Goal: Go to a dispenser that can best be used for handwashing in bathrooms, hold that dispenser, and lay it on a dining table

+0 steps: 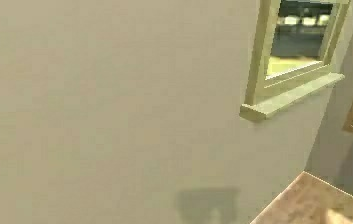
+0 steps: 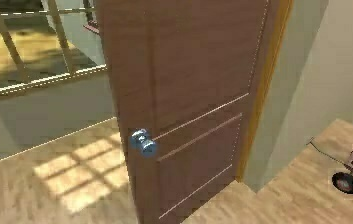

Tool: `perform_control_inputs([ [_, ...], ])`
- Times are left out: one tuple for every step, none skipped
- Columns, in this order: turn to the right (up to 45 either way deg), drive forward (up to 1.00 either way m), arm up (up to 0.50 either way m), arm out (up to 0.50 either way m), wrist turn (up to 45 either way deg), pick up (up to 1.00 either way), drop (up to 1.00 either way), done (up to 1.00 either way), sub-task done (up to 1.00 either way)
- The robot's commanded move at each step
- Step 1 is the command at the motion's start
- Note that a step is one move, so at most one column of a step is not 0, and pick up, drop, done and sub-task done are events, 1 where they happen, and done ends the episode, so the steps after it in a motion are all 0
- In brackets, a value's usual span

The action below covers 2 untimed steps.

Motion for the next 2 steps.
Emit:
perform_control_inputs([
  [45.0, 0.0, 0.0, 0.0, 0.0, 0.0, 0.0, 0.0, 0.0],
  [6.0, 0.0, 0.0, 0.0, 0.0, 0.0, 0.0, 0.0, 0.0],
])
